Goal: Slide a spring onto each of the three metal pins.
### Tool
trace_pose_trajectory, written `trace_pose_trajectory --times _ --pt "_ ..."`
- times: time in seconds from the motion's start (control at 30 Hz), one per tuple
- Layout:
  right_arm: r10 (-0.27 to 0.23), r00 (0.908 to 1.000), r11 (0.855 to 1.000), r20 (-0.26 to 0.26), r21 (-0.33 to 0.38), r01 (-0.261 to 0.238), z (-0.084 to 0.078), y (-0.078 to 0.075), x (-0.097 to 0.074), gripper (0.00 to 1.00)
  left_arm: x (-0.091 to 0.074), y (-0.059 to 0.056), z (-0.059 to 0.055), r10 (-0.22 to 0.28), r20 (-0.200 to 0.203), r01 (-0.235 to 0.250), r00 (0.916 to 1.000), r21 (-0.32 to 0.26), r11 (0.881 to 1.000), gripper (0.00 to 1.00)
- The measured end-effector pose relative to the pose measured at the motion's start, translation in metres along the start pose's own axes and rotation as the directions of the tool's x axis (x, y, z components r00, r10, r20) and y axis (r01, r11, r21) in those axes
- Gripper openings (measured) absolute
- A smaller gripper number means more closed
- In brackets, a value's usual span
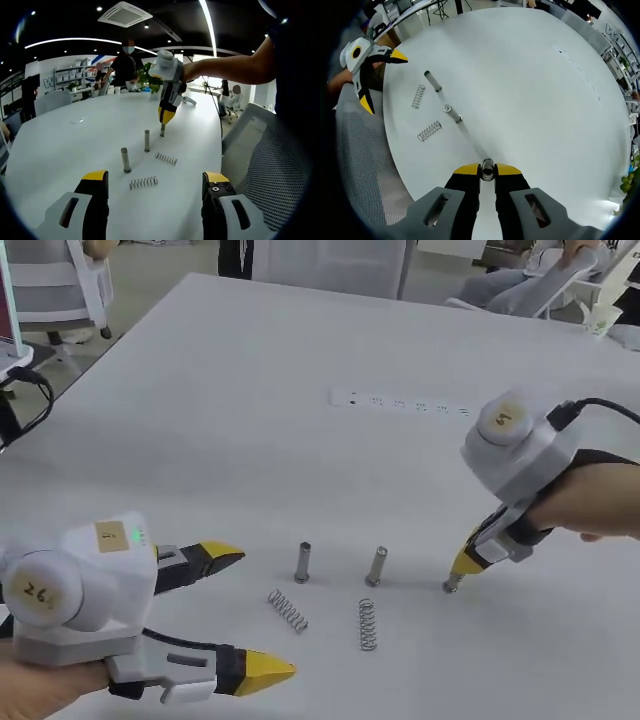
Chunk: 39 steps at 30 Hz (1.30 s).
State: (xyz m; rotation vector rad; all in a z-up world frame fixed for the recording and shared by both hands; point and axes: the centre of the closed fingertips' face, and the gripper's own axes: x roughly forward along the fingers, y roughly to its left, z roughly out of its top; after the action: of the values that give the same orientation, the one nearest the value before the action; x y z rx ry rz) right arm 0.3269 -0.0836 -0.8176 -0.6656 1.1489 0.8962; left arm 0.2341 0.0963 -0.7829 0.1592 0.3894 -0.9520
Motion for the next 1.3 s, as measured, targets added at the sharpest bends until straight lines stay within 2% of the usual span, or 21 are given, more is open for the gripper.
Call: trace_pose_trajectory --times 0.33,0.67,0.97,1.3 --pt "0.003 0.9999 1.0 -0.011 0.029 -0.003 -0.004 0.001 0.009 0.08 0.0 0.001 -0.001 0.002 -0.001 -0.002 1.0 -0.001 1.0 0.73" --pt "0.005 0.9998 1.0 -0.021 0.027 -0.004 -0.008 0.001 0.016 0.09 0.0 0.0 0.0 0.004 -0.001 -0.004 1.0 -0.001 1.0 0.73" --pt "0.01 0.9999 1.0 -0.013 0.027 -0.009 -0.007 0.001 0.017 0.09 0.0 0.0 -0.001 0.003 0.001 -0.003 1.0 -0.002 1.0 0.72" --pt "0.004 0.9996 0.999 0.028 0.037 -0.006 -0.003 0.0 0.011 0.17 0.001 -0.001 -0.001 -0.001 -0.001 0.001 1.0 -0.001 1.0 0.72"
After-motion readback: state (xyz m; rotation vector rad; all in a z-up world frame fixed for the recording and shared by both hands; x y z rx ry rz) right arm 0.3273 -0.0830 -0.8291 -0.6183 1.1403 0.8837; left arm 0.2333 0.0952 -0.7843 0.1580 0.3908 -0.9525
